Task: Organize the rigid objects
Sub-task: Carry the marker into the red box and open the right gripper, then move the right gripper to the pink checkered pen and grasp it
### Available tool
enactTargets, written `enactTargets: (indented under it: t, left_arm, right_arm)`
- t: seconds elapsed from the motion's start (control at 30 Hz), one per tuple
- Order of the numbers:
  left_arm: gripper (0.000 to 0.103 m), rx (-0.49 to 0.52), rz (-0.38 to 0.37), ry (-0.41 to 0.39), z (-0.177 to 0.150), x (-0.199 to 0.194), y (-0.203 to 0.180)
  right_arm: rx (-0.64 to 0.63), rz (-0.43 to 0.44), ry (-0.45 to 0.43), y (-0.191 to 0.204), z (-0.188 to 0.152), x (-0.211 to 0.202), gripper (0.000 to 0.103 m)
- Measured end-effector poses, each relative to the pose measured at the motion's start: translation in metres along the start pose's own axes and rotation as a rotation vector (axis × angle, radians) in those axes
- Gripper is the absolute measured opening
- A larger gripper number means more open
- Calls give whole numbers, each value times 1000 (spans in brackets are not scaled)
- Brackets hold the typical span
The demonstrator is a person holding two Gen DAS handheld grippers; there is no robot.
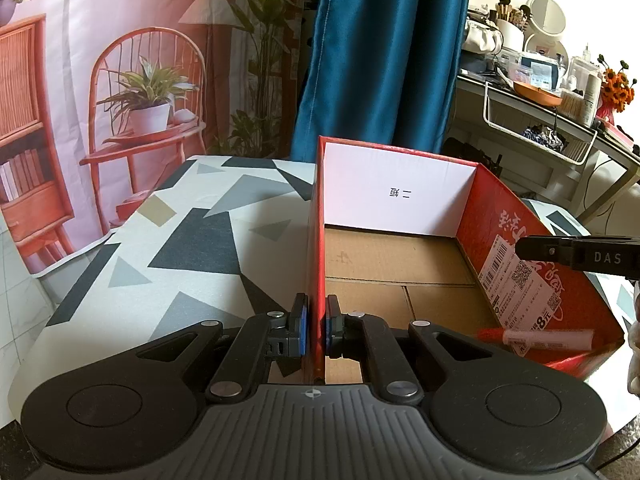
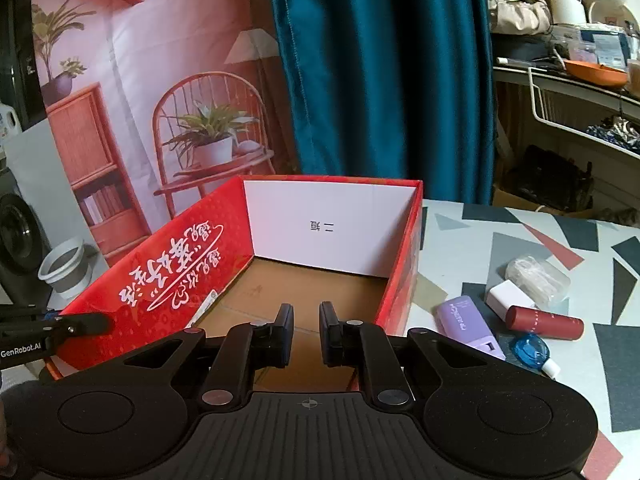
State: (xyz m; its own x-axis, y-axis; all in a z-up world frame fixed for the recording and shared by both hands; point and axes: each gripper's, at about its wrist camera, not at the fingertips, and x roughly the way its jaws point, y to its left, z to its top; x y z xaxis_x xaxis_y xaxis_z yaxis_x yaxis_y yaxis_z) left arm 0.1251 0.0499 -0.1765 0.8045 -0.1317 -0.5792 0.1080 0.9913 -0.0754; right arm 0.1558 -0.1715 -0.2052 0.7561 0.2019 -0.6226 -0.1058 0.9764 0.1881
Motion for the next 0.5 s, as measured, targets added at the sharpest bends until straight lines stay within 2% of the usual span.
enactTargets:
  t: [0.2,0.5]
  left_arm:
    - [9,-1,0,0,0,0,0]
    - [9,-3,1,-1,0,1,1]
  right_arm:
    - [10,-8,-21,-3,0,-5,14]
    - [31,-100,-160,-23,6,-26,17]
